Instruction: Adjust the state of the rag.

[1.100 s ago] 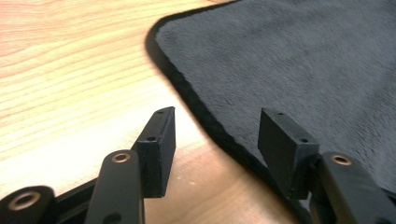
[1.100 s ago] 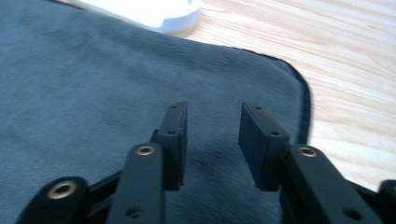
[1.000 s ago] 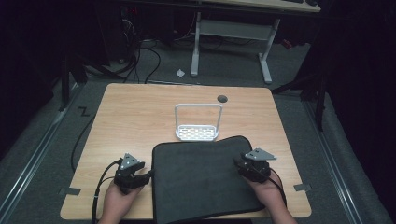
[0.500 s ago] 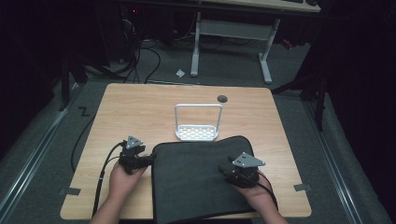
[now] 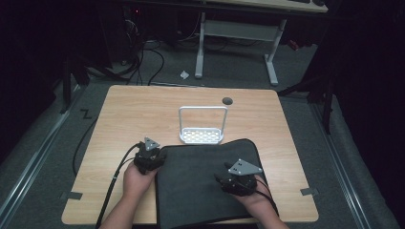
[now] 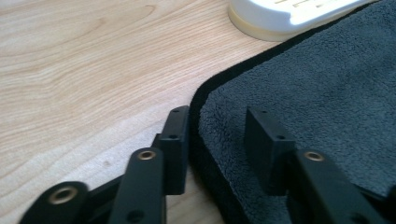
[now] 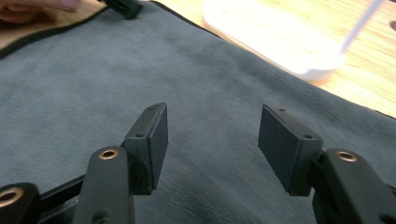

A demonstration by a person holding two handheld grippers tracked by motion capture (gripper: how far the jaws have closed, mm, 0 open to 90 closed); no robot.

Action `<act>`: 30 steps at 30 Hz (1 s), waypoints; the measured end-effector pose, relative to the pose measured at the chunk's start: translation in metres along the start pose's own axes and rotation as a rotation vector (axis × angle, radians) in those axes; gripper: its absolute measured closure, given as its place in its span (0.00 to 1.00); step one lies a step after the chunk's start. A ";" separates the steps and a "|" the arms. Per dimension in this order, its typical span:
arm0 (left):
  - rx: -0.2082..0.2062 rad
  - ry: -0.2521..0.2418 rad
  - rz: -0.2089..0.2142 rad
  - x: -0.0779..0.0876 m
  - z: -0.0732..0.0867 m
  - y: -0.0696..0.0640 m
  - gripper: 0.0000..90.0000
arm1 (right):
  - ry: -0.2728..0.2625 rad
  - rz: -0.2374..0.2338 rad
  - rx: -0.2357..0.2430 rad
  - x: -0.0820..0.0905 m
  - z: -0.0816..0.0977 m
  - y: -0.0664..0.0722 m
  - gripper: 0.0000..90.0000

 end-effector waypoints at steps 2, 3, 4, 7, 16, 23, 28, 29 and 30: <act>-0.006 -0.008 0.016 0.000 0.000 -0.002 0.79 | -0.002 -0.021 0.005 -0.002 -0.002 0.007 0.48; -0.003 -0.010 0.025 0.000 0.000 -0.002 0.83 | 0.001 -0.030 0.011 -0.003 -0.003 0.012 0.47; 0.002 -0.013 0.036 -0.001 0.001 -0.002 0.87 | 0.000 -0.034 0.020 -0.005 -0.004 0.016 0.47; 0.077 -0.045 0.109 -0.001 0.004 0.005 0.92 | 0.004 -0.072 0.034 -0.012 -0.007 0.032 0.46; 0.171 -0.059 0.174 -0.001 0.007 0.016 0.92 | 0.036 -0.184 0.101 -0.043 -0.025 0.088 0.45; 0.188 -0.058 0.184 -0.001 0.007 0.017 0.91 | 0.061 -0.245 0.118 -0.074 -0.040 0.123 0.46; 0.187 -0.057 0.182 -0.001 0.007 0.017 0.91 | 0.087 -0.290 0.144 -0.086 -0.045 0.146 0.44; 0.187 -0.057 0.182 -0.001 0.007 0.017 0.91 | 0.089 -0.299 0.147 -0.086 -0.045 0.150 0.44; 0.187 -0.058 0.182 -0.001 0.007 0.017 0.91 | 0.091 -0.303 0.151 -0.087 -0.045 0.153 0.44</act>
Point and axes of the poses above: each handheld gripper's, and its own axes: x roughly backward along the jaws, z roughly out of its underside, y roughly to its left, the point moved 1 cm from there along -x, roughly forward along the jaws, and after that the axes turned 1 degree about -x, right-handed, at the moved point
